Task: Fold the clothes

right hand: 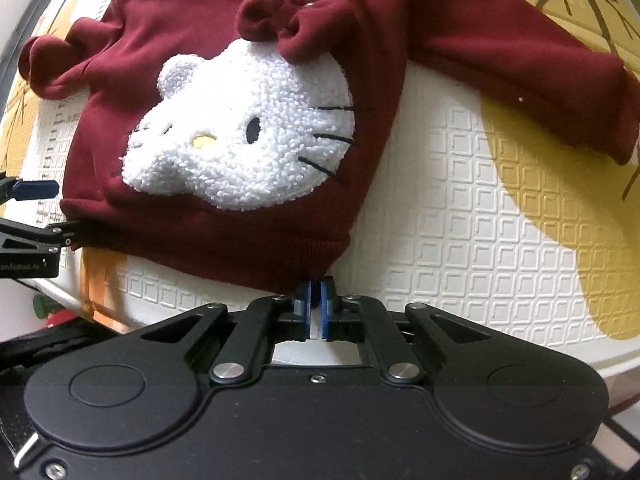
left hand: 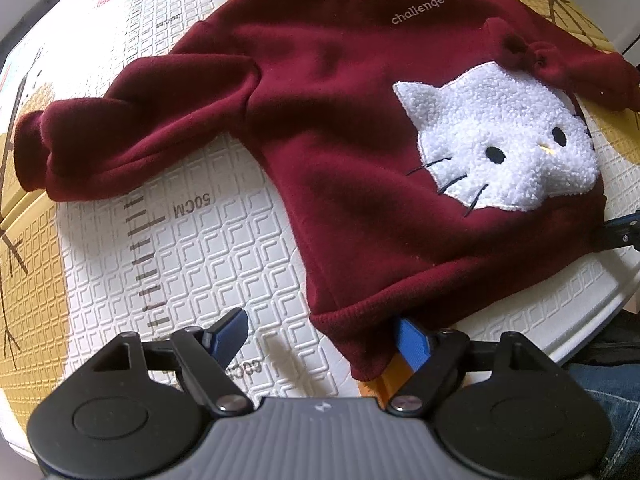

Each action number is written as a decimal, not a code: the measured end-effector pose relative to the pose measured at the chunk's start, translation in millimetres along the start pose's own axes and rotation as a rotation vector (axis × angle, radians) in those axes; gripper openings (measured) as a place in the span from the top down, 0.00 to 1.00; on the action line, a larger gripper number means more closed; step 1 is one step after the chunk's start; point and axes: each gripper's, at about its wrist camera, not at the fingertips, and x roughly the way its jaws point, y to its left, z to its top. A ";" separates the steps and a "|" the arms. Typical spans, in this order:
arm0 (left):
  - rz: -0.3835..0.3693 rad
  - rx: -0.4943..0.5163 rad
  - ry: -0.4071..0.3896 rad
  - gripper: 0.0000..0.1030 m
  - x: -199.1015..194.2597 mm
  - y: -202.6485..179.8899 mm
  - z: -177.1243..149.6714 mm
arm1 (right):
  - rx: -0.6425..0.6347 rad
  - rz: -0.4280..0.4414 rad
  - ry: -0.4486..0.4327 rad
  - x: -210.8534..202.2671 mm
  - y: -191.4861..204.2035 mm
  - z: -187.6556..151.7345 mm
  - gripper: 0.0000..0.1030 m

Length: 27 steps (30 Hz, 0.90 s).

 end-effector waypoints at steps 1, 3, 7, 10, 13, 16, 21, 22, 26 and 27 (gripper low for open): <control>0.000 0.002 -0.001 0.21 -1.4 0.1 -1.2 | 0.005 0.007 0.001 -0.6 -0.8 0.5 0.94; -0.001 0.009 -0.009 0.21 -6.2 0.1 -3.4 | 0.018 0.014 -0.013 -5.8 -2.8 0.8 0.90; -0.007 0.012 -0.033 0.22 -19.5 1.6 -5.9 | 0.037 -0.002 -0.075 -24.5 -7.4 2.9 0.87; -0.021 0.007 -0.059 0.22 -31.3 4.6 -5.0 | 0.046 -0.003 -0.116 -40.4 -9.6 5.6 0.87; -0.044 0.002 -0.094 0.22 -44.2 10.3 9.9 | 0.056 0.009 -0.165 -56.8 -9.9 11.5 0.87; -0.084 -0.006 -0.135 0.22 -48.2 3.1 42.9 | 0.041 0.019 -0.207 -66.8 -3.4 18.1 0.87; -0.156 -0.023 -0.182 0.24 -33.7 -12.6 64.8 | 0.002 0.044 -0.229 -72.4 10.0 21.1 0.88; -0.172 -0.027 -0.185 0.27 -31.9 -14.6 67.1 | -0.001 0.047 -0.230 -71.5 12.4 21.7 0.89; -0.231 -0.061 -0.174 0.48 -24.1 -20.1 76.3 | 0.000 0.052 -0.228 -66.1 17.4 25.5 0.90; -0.244 -0.071 -0.165 0.50 -21.1 -21.4 78.6 | 0.003 0.055 -0.229 -64.7 17.7 26.5 0.90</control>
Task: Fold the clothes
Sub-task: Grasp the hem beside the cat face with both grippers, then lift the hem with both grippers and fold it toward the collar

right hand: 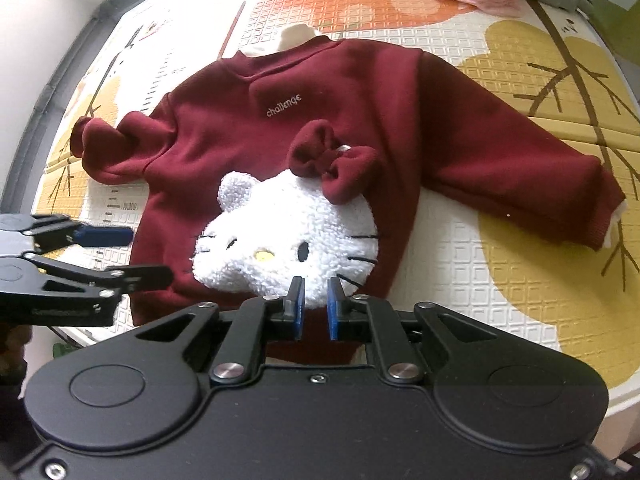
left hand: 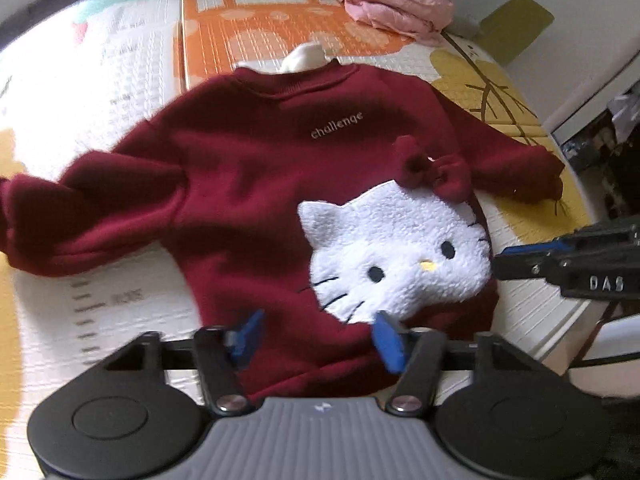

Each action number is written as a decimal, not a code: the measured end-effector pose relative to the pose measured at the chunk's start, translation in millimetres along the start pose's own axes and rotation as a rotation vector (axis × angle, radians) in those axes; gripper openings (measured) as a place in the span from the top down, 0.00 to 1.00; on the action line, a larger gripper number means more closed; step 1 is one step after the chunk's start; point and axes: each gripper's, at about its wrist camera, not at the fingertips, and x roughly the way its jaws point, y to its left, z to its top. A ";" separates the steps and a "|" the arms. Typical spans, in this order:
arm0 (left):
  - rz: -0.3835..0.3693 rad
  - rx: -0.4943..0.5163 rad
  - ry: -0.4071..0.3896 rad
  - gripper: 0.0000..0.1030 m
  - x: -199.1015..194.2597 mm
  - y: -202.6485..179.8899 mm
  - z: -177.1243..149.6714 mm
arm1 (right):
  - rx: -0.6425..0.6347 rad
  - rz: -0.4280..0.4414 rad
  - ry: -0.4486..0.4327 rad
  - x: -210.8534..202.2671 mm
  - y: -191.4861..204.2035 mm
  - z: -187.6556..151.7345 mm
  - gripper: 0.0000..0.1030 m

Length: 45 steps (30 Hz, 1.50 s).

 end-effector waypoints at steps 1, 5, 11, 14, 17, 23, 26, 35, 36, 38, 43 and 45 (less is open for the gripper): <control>-0.011 -0.011 0.008 0.55 3.8 -0.7 1.5 | 0.003 0.002 -0.001 1.5 0.2 0.6 0.90; -0.038 -0.009 0.009 0.61 12.6 -10.6 4.7 | 0.011 0.009 -0.004 7.2 1.8 3.2 0.90; -0.066 -0.009 -0.018 0.75 16.2 -20.6 8.1 | 0.006 0.020 -0.003 12.3 5.1 4.5 0.90; -0.089 -0.036 -0.039 0.81 18.4 -19.8 11.0 | 0.015 0.031 -0.006 15.6 5.7 5.6 0.90; -0.082 -0.041 -0.031 0.83 27.7 -20.9 11.5 | 0.024 0.043 -0.003 20.6 6.4 6.4 0.90; -0.032 -0.044 0.030 0.83 51.4 -18.2 7.8 | 0.035 0.038 0.036 41.8 3.6 4.4 0.91; -0.028 -0.018 0.023 0.83 51.9 -16.1 5.2 | 0.041 0.032 0.049 52.0 -0.3 2.7 0.93; 0.163 0.026 0.000 0.89 42.9 -4.1 -3.8 | 0.097 0.061 0.059 65.1 -16.4 -1.8 0.94; 0.162 0.019 0.000 0.89 41.8 0.6 -5.5 | 0.099 0.061 0.057 64.5 -16.8 -2.5 0.94; 0.149 -0.016 0.005 0.89 39.2 11.5 -6.9 | 0.100 0.059 0.052 63.6 -16.6 -3.7 0.94; 0.168 -0.075 0.007 0.90 31.9 31.3 -12.1 | 0.105 0.044 0.046 59.5 -16.0 -5.6 0.94; 0.180 -0.084 0.007 0.90 29.2 36.5 -15.6 | 0.112 0.033 0.045 56.9 -18.3 -6.9 0.94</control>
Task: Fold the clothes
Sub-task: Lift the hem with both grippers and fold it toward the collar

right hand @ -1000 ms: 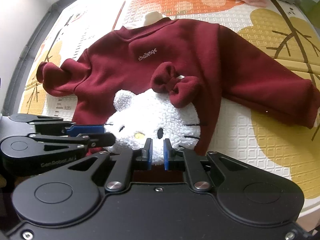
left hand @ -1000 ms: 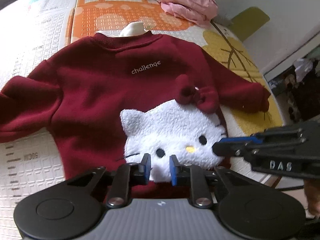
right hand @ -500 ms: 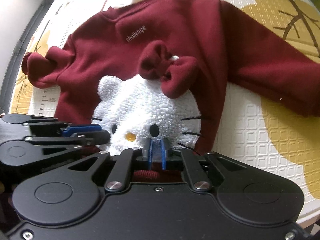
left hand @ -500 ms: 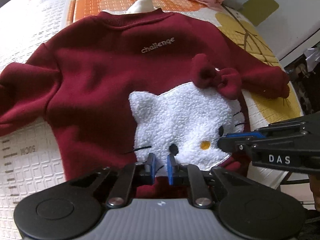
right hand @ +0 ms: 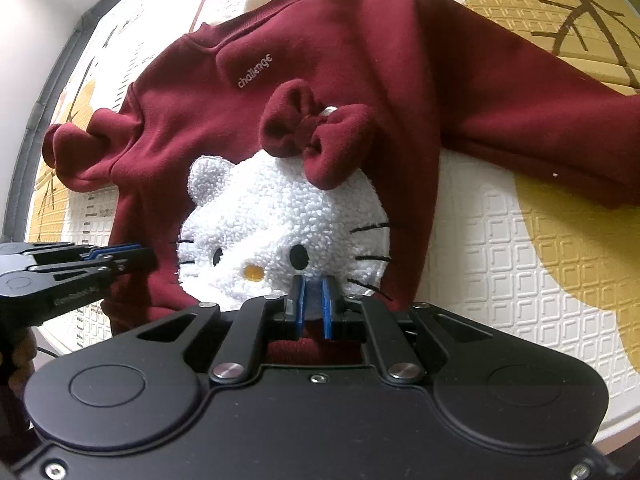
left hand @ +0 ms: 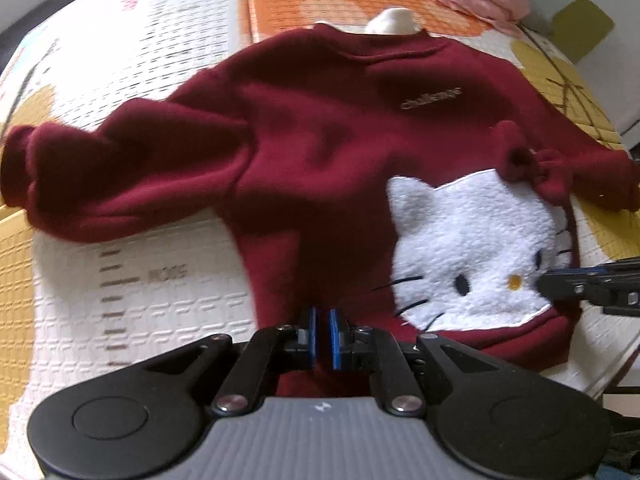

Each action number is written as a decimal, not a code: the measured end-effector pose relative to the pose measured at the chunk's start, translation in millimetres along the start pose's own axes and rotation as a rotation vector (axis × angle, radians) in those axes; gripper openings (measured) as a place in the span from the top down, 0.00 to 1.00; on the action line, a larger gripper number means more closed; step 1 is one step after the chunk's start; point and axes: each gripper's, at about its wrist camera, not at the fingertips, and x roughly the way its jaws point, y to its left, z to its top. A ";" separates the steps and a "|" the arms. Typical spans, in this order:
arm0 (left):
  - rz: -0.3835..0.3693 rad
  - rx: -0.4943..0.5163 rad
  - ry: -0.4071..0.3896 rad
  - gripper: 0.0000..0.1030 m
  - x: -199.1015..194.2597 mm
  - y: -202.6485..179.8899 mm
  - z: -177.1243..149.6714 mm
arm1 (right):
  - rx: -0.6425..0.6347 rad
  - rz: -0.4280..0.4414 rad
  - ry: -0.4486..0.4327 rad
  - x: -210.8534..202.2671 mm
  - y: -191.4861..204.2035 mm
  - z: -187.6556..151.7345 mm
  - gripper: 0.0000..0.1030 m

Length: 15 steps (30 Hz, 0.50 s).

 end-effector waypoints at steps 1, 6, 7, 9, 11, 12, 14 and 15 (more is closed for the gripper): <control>0.000 -0.006 0.000 0.90 -0.8 2.9 -2.0 | 0.004 -0.015 0.000 -1.5 -2.1 -0.6 0.94; 0.003 -0.045 0.009 0.90 -4.7 10.0 -4.0 | 0.040 -0.098 0.003 -8.6 -17.8 -3.5 0.94; 0.002 -0.052 0.010 0.90 -5.9 11.0 -3.6 | 0.058 -0.085 -0.001 -11.2 -22.8 -4.1 0.94; 0.000 -0.065 0.012 0.90 -8.9 12.6 -2.7 | 0.086 -0.082 -0.010 -17.5 -29.7 -4.0 0.90; -0.002 -0.076 0.013 0.89 -12.9 14.4 -2.0 | 0.104 -0.089 -0.031 -23.2 -33.6 -2.8 0.90; -0.003 -0.078 0.011 0.89 -15.0 14.4 -0.4 | 0.113 -0.086 -0.043 -26.7 -35.4 -1.1 0.90; -0.005 -0.081 0.005 0.88 -19.3 13.8 3.5 | 0.123 -0.079 -0.070 -32.8 -37.5 3.1 0.90; -0.001 -0.075 -0.011 0.88 -23.0 12.9 5.5 | 0.125 -0.077 -0.084 -36.8 -38.9 5.0 0.90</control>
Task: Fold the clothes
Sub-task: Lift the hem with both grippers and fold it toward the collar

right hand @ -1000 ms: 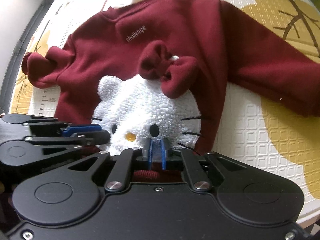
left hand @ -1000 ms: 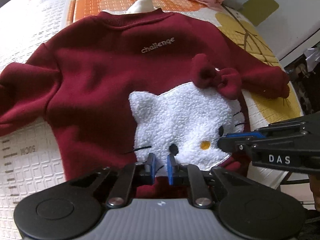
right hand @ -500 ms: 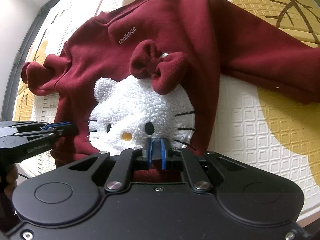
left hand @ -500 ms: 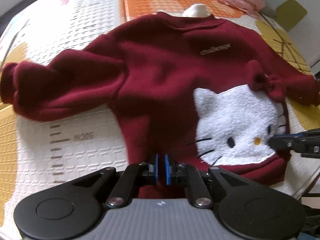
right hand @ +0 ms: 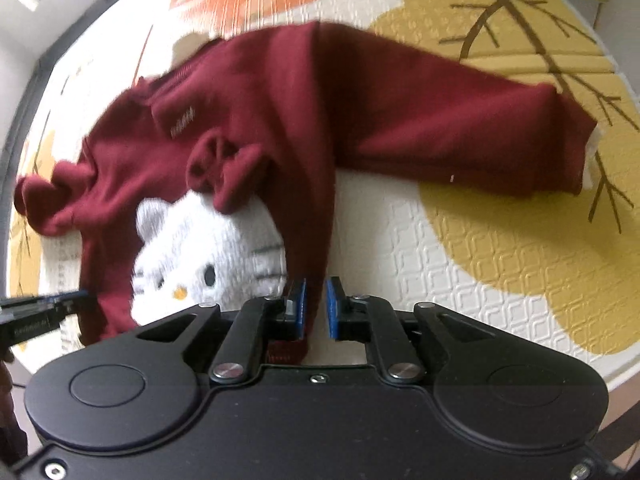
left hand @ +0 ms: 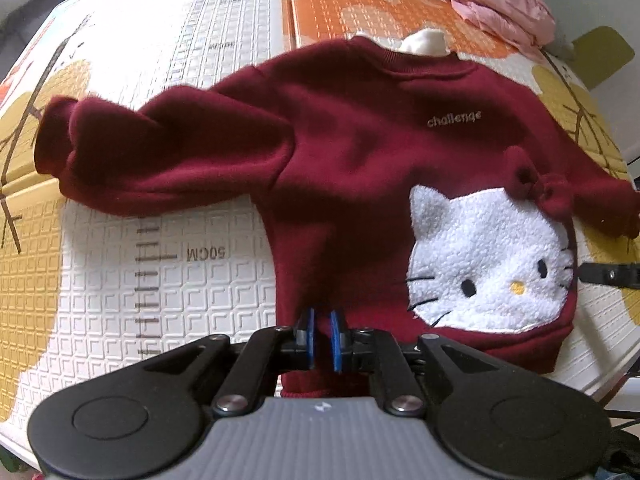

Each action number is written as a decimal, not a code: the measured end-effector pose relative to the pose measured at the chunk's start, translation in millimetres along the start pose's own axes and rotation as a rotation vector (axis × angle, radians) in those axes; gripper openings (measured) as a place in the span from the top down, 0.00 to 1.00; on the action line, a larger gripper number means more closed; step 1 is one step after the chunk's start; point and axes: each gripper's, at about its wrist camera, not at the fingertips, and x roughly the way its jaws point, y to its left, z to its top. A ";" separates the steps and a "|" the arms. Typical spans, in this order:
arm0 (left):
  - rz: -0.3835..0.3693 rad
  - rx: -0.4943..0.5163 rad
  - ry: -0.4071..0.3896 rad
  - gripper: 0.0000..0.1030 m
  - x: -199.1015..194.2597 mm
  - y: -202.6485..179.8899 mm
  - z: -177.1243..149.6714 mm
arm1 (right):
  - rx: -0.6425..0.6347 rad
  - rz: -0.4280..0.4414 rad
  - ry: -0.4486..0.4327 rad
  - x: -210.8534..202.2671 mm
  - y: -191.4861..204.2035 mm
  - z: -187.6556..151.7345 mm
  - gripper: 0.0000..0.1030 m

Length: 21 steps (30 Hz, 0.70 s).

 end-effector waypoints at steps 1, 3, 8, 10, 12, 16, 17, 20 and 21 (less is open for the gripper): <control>0.005 0.008 -0.019 0.88 -4.1 -1.2 2.0 | -0.001 0.002 -0.014 -2.4 0.4 3.7 0.90; -0.007 0.007 -0.052 0.87 -10.3 -1.3 8.2 | -0.007 0.006 -0.044 -6.9 2.9 12.1 0.90; -0.050 -0.036 -0.111 0.86 -13.1 1.6 30.1 | 0.013 0.005 -0.116 -10.7 2.9 39.8 0.90; -0.057 -0.061 -0.117 0.85 -9.2 5.0 38.6 | 0.039 0.003 -0.133 -7.6 0.5 50.6 0.90; -0.049 -0.085 -0.116 0.85 -4.6 9.4 45.5 | 0.066 0.006 -0.138 -4.6 -4.7 59.6 0.90; -0.040 -0.156 -0.127 0.85 4.7 24.7 57.7 | 0.106 -0.001 -0.149 3.1 -12.9 74.5 0.90; -0.038 -0.171 -0.138 0.85 6.8 28.6 61.4 | 0.112 -0.005 -0.153 5.4 -14.7 77.8 0.90; -0.024 -0.215 -0.174 0.85 11.9 39.6 72.4 | 0.137 -0.019 -0.151 14.2 -18.9 85.6 0.90; -0.020 -0.229 -0.190 0.85 13.6 44.1 76.5 | 0.145 -0.023 -0.150 17.9 -20.5 88.2 0.90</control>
